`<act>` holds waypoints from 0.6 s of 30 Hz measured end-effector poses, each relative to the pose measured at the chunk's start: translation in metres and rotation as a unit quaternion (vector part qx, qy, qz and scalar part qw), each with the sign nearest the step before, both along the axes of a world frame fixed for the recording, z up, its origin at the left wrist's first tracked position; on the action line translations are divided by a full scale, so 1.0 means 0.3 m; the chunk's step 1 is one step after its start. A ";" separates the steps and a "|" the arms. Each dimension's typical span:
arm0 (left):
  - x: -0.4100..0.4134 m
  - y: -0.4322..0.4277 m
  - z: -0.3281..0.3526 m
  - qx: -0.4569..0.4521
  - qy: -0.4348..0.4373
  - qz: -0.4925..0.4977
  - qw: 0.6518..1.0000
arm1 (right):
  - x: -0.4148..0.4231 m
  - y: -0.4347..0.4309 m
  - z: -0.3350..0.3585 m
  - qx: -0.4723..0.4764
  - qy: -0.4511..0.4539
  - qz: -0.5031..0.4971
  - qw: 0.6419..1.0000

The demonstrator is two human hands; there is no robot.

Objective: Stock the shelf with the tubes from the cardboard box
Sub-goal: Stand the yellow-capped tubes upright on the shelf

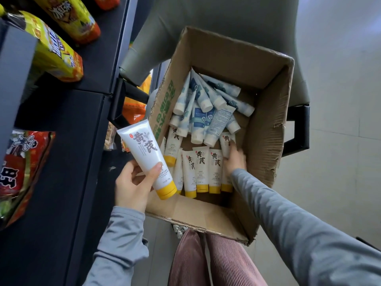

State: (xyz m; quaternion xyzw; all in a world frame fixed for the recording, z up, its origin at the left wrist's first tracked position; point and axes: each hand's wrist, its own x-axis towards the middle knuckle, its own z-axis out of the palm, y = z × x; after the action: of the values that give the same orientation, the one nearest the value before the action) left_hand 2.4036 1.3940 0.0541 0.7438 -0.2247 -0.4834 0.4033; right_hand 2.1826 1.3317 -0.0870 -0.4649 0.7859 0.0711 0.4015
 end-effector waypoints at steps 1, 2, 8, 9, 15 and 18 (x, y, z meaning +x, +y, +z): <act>0.001 -0.001 0.001 0.000 -0.001 0.001 1.000 | 0.000 -0.012 -0.001 0.005 -0.010 -0.029 1.000; 0.002 -0.001 0.002 0.000 -0.003 0.001 1.000 | 0.000 -0.023 -0.001 0.010 -0.018 -0.053 0.998; 0.018 0.016 0.019 -0.002 -0.012 -0.001 1.000 | 0.026 -0.002 -0.007 0.042 -0.061 -0.116 0.990; 0.022 0.020 0.024 -0.004 -0.014 -0.003 1.000 | 0.032 0.012 -0.009 0.041 -0.082 -0.136 0.986; 0.052 0.053 0.072 -0.014 -0.013 -0.003 1.000 | 0.053 0.104 0.028 0.037 -0.227 -0.333 0.914; 0.066 0.071 0.119 -0.023 -0.014 -0.004 1.000 | 0.052 0.151 0.095 0.038 -0.282 -0.377 0.881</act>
State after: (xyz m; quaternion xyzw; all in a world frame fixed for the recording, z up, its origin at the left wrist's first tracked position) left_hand 2.4234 1.4154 0.0898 0.7399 -0.2442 -0.4697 0.4151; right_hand 2.1982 1.3769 -0.0584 -0.1176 0.7522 -0.1897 0.6200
